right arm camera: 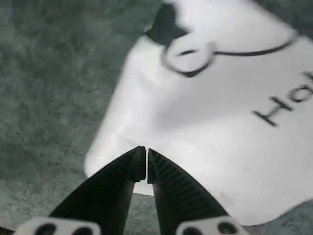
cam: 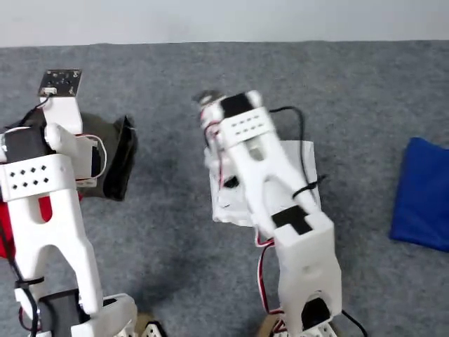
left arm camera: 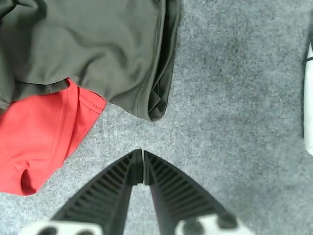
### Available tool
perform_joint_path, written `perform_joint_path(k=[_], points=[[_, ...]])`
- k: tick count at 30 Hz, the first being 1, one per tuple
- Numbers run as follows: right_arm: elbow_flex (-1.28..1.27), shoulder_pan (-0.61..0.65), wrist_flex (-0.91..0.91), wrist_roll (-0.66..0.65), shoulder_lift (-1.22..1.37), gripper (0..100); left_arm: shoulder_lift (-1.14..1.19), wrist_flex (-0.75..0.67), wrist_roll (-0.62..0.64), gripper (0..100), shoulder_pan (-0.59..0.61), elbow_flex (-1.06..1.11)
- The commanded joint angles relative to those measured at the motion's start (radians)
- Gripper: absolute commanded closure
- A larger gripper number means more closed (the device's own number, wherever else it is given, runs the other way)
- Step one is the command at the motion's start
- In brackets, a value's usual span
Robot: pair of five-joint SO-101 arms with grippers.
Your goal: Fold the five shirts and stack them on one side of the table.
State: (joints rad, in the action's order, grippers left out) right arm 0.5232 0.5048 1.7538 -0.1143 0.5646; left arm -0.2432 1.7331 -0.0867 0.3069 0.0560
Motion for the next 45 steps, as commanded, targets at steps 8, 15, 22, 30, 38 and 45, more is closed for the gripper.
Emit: perform_joint_path(k=[8,15,22,30,38,45], points=[[-0.055,0.070,-0.051,0.008,0.136,98.8,-0.032,0.021,-0.008,100,0.006,-0.004],[-0.028,0.071,0.036,0.012,-0.071,98.8,-0.031,0.020,-0.008,100,0.006,-0.004],[-0.140,0.136,0.015,0.017,-0.094,98.8,-0.031,0.020,-0.008,100,0.006,-0.004],[-0.130,0.160,-0.102,0.015,0.070,98.8,-0.037,0.020,-0.008,100,0.006,-0.004],[0.071,0.033,0.039,0.014,-0.130,98.9,-0.038,0.020,-0.008,100,0.006,-0.004],[0.055,-0.243,0.039,0.015,-0.136,90.0,-0.038,0.020,-0.008,100,0.003,-0.004]])
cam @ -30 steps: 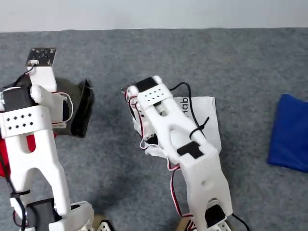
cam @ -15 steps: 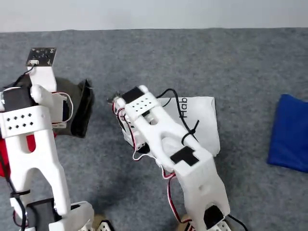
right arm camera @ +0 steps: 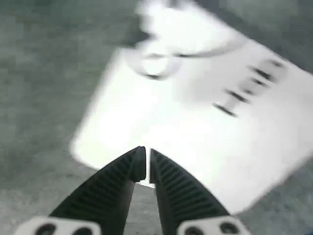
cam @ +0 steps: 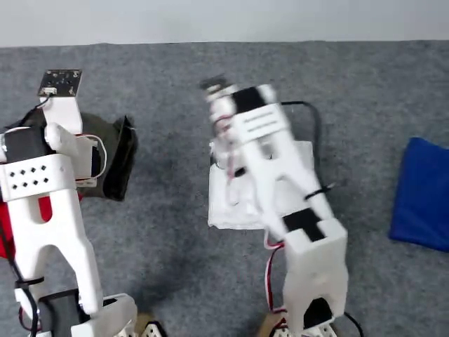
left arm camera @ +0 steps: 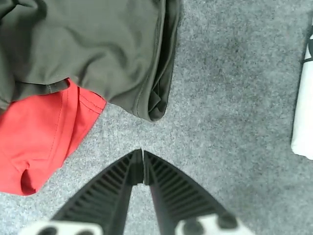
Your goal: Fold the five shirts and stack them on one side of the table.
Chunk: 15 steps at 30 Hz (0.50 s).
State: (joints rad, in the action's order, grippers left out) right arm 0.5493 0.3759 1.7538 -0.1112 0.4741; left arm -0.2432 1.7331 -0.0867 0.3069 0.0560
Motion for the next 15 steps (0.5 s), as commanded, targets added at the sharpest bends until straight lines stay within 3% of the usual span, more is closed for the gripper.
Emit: perform_joint_path(k=[1,8,15], points=[[0.029,-0.147,0.039,0.023,-0.031,86.5,-0.038,0.020,-0.008,100,0.003,-0.004],[0.032,-0.216,-0.028,0.224,0.128,70.2,-0.038,0.020,-0.006,100,0.005,-0.004],[0.032,-0.229,-0.074,0.311,0.194,66.6,-0.037,0.020,-0.006,100,0.005,-0.004]])
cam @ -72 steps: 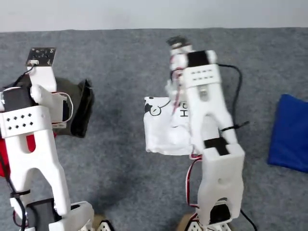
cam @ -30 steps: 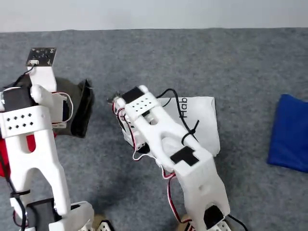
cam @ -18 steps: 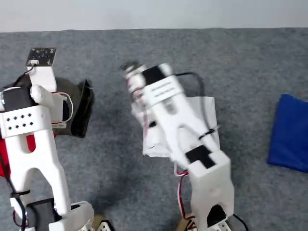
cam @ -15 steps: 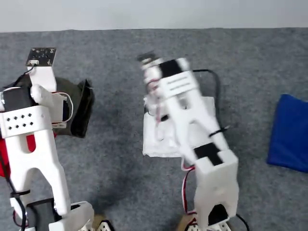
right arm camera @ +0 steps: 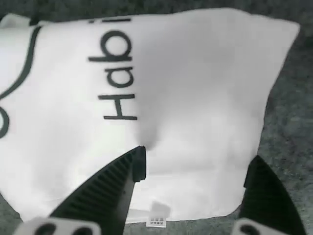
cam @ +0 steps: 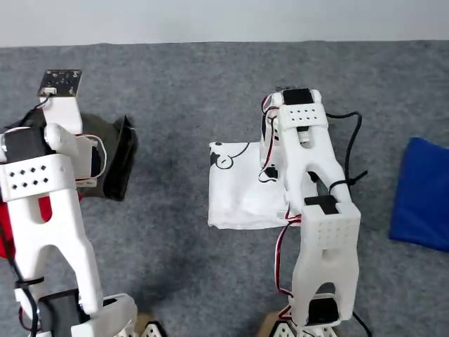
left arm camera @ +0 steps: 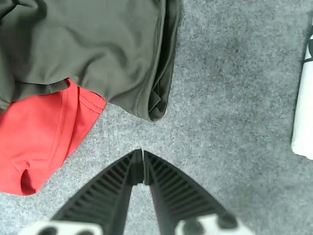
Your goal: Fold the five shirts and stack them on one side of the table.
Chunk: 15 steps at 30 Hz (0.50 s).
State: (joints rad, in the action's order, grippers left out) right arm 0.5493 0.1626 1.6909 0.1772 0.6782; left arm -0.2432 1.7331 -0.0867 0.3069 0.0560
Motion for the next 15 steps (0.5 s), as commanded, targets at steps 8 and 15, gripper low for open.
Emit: perform_joint_path(k=[8,15], points=[[0.028,-0.062,-0.062,0.028,0.018,66.8,-0.032,0.020,-0.006,100,0.005,-0.004],[0.032,-0.013,-0.056,0.044,0.104,67.1,-0.035,0.020,-0.006,100,0.003,-0.004]])
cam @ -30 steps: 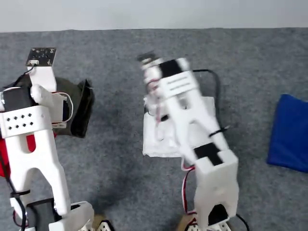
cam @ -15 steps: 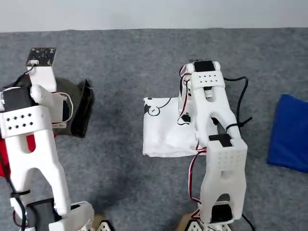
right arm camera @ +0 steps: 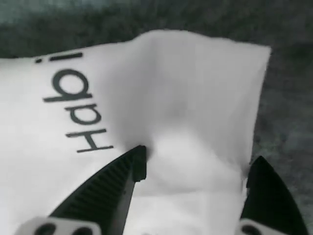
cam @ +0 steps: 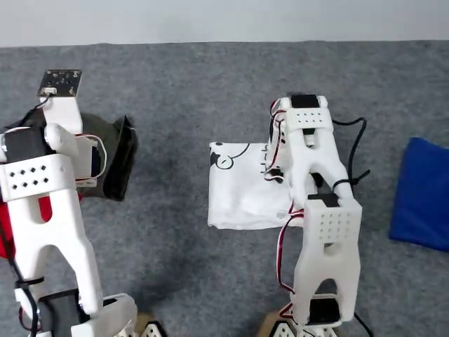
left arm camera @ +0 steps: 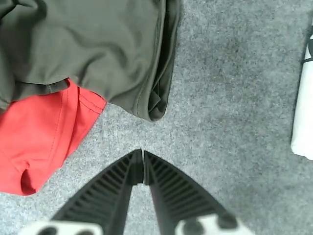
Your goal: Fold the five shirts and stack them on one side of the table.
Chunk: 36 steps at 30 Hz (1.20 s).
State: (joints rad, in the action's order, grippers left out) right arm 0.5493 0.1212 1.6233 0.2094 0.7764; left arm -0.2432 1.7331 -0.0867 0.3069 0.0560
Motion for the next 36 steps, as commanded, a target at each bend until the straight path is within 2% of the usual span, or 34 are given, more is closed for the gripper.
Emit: perform_joint_path(k=[1,3,5,8,10,11,12,16,22,28,36], points=[[0.032,0.033,0.018,0.012,0.013,67.1,-0.037,0.020,-0.006,100,0.003,-0.004],[0.032,0.036,0.027,0.012,0.030,67.3,-0.037,0.021,-0.006,100,0.003,-0.004],[0.032,0.036,0.048,0.008,0.038,71.8,-0.037,0.021,-0.006,100,0.005,-0.004],[0.032,0.028,0.071,-0.003,0.036,86.3,-0.038,0.021,-0.006,100,0.006,-0.004],[0.032,0.027,0.073,-0.097,0.031,97.6,-0.038,0.021,-0.006,100,0.006,-0.004],[0.032,0.028,0.076,-0.146,0.031,99.8,-0.038,0.021,-0.006,100,0.005,-0.004],[0.032,0.028,0.088,-0.170,0.030,97.6,-0.038,0.021,-0.006,100,0.005,-0.004],[0.034,-0.005,0.099,-0.172,0.027,98.7,-0.038,0.021,-0.006,100,0.003,-0.004],[0.034,-0.128,0.093,-0.203,-0.073,98.8,-0.038,0.021,-0.006,100,0.006,-0.004],[0.123,-0.211,0.047,-0.456,-0.133,98.9,-0.038,0.021,-0.006,100,0.006,-0.004],[0.331,-0.194,-0.160,-0.901,0.024,98.9,-0.038,0.021,-0.006,100,0.006,-0.004]])
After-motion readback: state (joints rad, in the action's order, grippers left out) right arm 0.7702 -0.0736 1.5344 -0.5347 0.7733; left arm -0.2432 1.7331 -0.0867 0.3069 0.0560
